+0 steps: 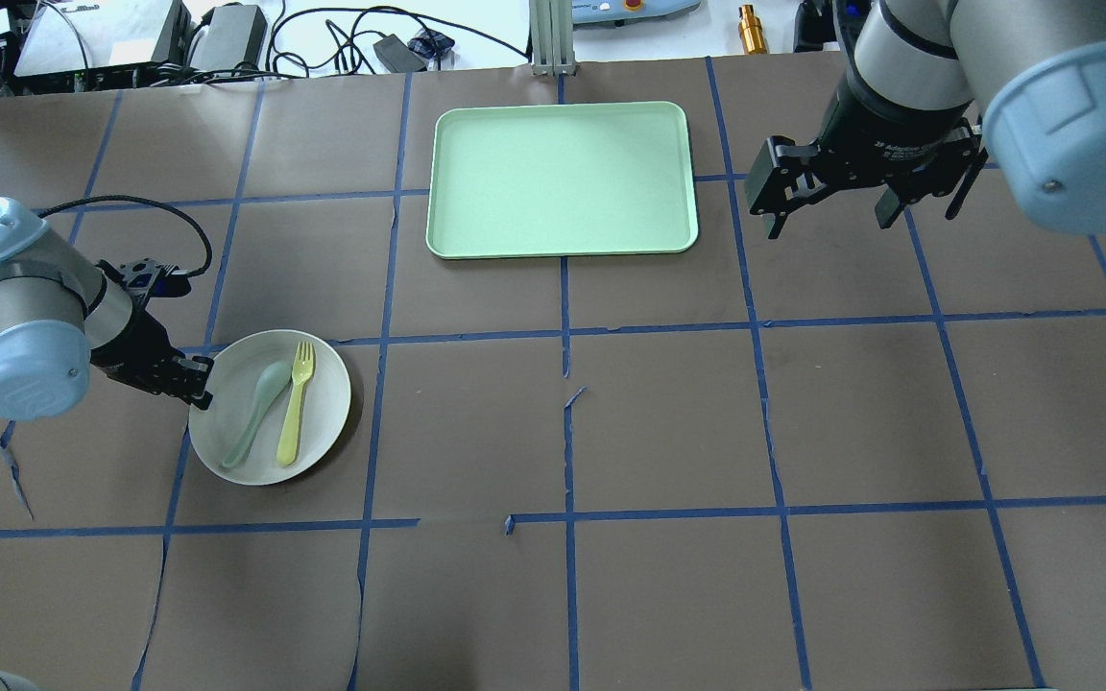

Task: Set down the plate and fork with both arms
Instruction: 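Slide the white plate with the left gripper onto the light green tray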

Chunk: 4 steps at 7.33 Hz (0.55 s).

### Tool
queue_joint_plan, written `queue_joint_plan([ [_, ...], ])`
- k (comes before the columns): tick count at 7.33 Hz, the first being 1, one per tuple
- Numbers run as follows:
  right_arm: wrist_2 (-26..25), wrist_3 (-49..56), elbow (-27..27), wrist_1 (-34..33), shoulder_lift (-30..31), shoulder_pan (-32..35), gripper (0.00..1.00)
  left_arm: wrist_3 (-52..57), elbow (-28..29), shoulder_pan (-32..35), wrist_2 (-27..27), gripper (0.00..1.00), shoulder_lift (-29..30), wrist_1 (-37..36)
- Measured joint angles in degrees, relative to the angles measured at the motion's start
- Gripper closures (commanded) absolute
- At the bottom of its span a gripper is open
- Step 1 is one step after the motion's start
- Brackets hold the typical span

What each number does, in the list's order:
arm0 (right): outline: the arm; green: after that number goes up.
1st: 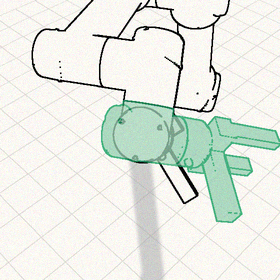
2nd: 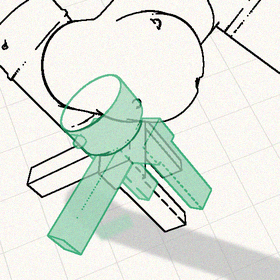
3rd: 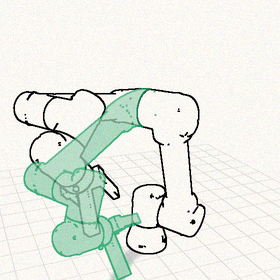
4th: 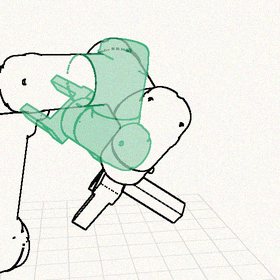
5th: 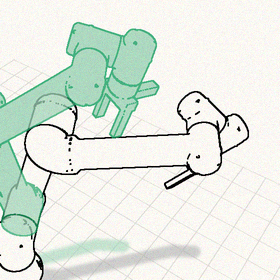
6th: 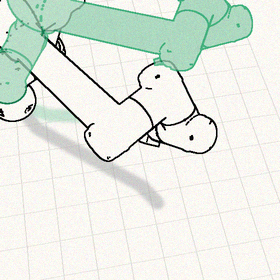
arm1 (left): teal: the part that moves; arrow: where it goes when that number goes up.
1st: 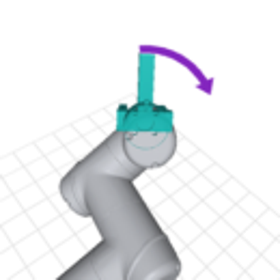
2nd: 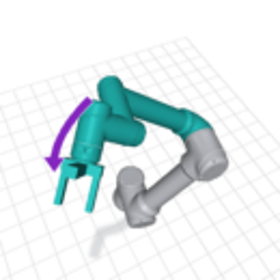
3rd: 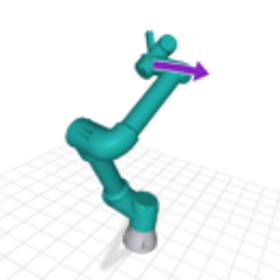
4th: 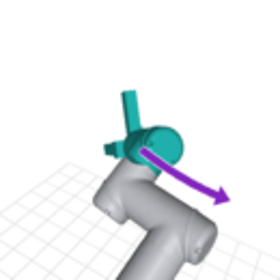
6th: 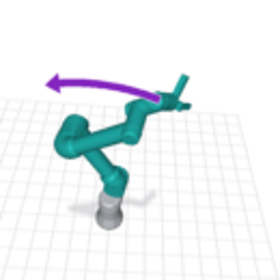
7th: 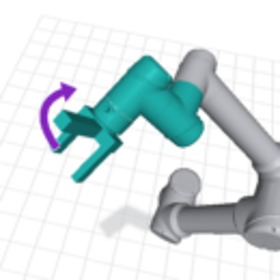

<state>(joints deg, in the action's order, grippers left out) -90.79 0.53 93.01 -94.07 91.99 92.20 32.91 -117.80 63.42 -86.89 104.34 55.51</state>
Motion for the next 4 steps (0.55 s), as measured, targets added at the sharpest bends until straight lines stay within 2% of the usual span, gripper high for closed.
queue_joint_plan([
  [4, 0.0, 0.0, 0.2, 0.0, 0.0, 0.1, 0.0, -7.6, 8.5, 2.8, 13.2, 0.99, 3.0, 2.7],
])
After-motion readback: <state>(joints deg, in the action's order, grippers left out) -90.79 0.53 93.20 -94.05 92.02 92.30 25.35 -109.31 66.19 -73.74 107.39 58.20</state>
